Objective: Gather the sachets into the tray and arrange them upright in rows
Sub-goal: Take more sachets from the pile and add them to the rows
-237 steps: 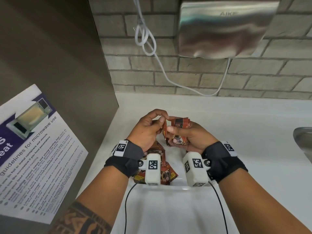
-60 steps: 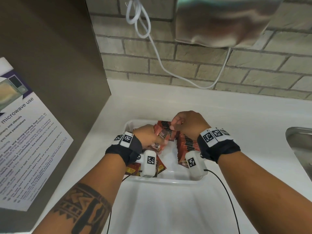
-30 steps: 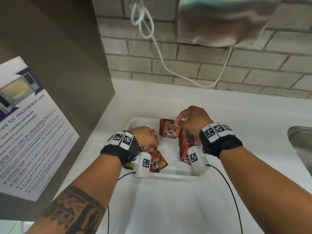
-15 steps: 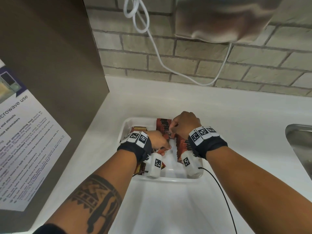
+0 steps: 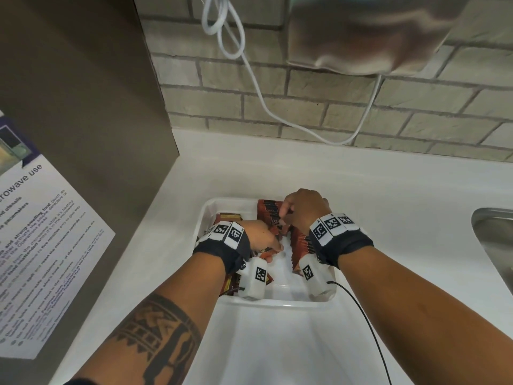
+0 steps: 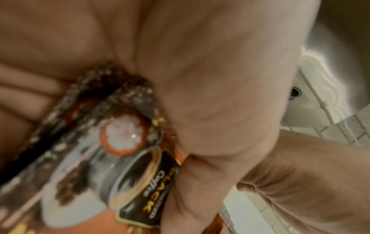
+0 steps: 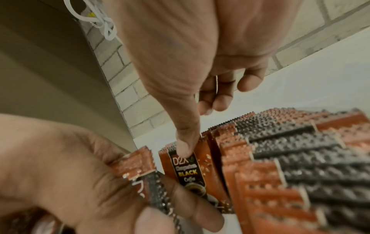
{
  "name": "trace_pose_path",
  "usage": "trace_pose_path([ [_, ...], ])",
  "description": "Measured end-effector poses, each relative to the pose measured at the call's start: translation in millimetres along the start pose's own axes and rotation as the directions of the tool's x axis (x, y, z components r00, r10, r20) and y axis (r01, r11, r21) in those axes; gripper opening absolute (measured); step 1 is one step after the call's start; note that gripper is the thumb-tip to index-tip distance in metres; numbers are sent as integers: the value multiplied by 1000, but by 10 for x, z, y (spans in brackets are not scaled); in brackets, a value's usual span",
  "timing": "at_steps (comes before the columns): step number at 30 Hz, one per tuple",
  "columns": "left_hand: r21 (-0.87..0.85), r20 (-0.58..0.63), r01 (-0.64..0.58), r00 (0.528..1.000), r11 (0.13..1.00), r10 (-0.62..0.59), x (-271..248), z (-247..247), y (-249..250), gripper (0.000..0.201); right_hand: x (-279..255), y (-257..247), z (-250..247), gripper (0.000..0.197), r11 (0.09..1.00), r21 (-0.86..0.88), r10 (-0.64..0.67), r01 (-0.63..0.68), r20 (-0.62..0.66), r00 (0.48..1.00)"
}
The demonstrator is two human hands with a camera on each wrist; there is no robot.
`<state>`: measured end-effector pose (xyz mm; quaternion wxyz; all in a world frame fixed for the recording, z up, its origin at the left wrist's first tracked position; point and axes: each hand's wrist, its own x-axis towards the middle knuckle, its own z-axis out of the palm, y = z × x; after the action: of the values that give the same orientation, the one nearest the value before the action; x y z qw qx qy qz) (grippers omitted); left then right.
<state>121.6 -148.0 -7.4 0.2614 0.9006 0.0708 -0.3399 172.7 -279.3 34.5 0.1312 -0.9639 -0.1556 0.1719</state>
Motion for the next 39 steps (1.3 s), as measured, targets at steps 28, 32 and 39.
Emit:
trace_pose_path([
  [28,-737,-295,-397,917,547,268,-544,-96,-223,36,-507,53,-363,4,858,474,-151,196,-132,980],
  [32,-659,-315,-371,926,654,208,-556,-86,-209,30,-533,-2,-399,5,877,428,-148,220,-194,970],
  [39,-211,-211,-59,977,976,13,-419,-12,-375,36,-491,45,-323,18,960,215,-139,178,-187,972],
])
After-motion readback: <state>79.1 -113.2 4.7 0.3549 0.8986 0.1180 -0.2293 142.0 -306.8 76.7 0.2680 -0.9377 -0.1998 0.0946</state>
